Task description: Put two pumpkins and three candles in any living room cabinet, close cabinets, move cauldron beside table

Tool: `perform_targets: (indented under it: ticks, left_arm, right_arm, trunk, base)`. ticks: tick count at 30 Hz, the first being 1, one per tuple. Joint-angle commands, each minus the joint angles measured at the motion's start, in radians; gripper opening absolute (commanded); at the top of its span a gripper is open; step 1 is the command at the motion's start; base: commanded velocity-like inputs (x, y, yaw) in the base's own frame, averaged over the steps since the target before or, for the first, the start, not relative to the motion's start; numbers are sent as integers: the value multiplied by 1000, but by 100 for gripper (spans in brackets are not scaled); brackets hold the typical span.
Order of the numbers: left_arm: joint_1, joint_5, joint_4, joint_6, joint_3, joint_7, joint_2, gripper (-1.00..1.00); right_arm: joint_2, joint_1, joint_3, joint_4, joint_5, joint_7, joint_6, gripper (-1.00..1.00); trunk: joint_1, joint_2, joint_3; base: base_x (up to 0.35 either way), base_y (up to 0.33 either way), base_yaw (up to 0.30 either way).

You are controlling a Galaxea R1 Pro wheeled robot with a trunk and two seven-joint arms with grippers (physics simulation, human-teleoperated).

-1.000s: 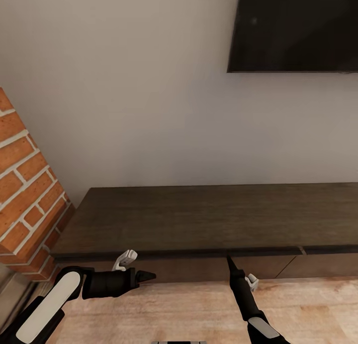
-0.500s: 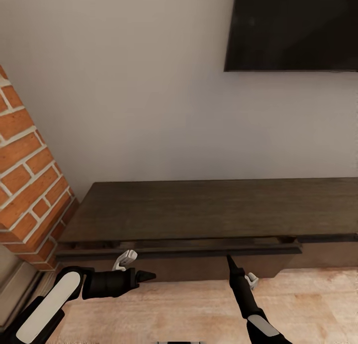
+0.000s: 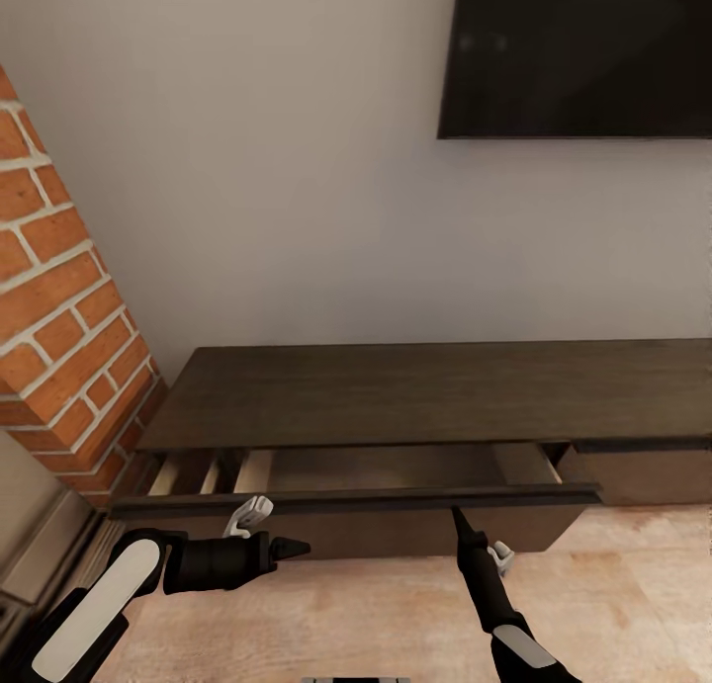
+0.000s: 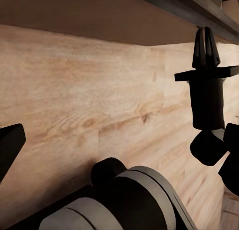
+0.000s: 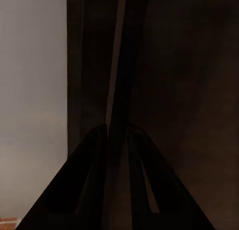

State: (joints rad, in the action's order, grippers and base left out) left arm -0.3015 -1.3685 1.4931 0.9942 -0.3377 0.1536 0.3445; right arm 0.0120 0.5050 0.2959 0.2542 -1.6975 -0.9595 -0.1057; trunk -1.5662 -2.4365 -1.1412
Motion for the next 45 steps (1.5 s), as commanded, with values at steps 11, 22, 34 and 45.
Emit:
perform_targets:
  ticks: [11,22,34,45]
  left_arm:
    - [-1,-11,0,1,-1,10,1,100]
    - [-1,-11,1,1,-12,10,1,100]
    - [-1,-11,0,0,-15,10,1,100]
    - [-1,-11,-1,0,-15,10,1,100]
  right_arm:
    - [0,1,17,2,1,-34,-14,-100]
    - [0,1,17,2,1,-34,-14,-100]
    - [0,1,17,2,1,-34,-13,-100]
    - [0,1,17,2,1,-34,-13,-100]
  trunk:
    - [1,0,-1]
    - [1,0,-1]
    - [1,0,-1]
    - [1,0,-1]
  base:
    - [-178,0,0]
    - [-113,0,0]
    - [-71,0,0]
    - [-91,0,0]
